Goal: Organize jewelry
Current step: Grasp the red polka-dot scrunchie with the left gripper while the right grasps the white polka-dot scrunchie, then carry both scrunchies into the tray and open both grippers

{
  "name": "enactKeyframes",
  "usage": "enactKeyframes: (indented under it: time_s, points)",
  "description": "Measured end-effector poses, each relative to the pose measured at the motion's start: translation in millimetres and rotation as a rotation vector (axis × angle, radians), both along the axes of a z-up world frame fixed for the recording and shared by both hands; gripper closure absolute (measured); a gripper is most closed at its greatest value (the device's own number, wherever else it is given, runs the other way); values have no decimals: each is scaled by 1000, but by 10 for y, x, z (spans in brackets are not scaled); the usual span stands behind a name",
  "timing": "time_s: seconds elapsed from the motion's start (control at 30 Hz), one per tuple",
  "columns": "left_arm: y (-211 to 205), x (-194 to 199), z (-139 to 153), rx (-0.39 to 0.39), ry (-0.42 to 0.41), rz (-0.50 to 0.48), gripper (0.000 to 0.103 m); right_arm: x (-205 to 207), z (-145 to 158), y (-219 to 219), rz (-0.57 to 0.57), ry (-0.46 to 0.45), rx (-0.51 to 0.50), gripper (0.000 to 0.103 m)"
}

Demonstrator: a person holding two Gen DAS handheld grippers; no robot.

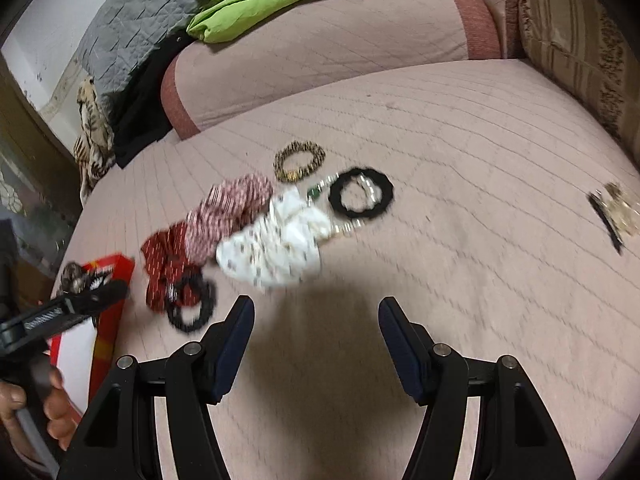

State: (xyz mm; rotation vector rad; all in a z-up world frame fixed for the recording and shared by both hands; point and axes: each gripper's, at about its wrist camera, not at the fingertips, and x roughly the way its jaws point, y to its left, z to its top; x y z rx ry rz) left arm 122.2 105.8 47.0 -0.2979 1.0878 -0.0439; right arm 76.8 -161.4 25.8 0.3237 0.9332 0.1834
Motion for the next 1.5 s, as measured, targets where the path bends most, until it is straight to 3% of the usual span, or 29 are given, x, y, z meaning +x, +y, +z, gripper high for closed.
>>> enactKeyframes:
  time_s: [0.1, 0.33, 0.37, 0.4, 0.43, 0.47, 0.53, 0.63, 1.07, 1.27, 1.5]
  points:
    - [30, 210, -155, -65, 17, -13, 41, 209, -49, 21, -11, 11, 26, 34]
    - [4, 425, -319, -99, 21, -30, 41, 571, -205, 153, -10, 31, 30, 34]
    - [-17, 433, -322, -98, 18, -36, 46, 609, -249, 162, -10, 45, 40, 34]
    - [-37, 439, -325, -95, 17, -44, 66, 633, -289, 170, -10, 57, 51, 37]
    - [-68, 453, -342, -94, 28, -58, 91, 639, -312, 174, -11, 60, 56, 51]
    - [-91, 470, -365, -94, 45, -67, 95, 637, -320, 187, -11, 58, 54, 72]
    - [-120, 449, -354, -78, 38, -61, 96, 637, -327, 210, 10, 69, 70, 86]
    - [-140, 355, -235, -71, 17, -58, 97, 561, -262, 187, -2, 60, 75, 90]
    - [49, -651, 613, -28, -154, -15, 97, -176, 339, 20, -13, -48, 36, 92]
    - [440, -1100, 777, -17, -186, 71, 97, -453, 600, 109, 5, -100, 14, 92]
    - [996, -1467, 874, -2, -208, 180, 97, -654, 854, 538, 132, -131, 18, 92]
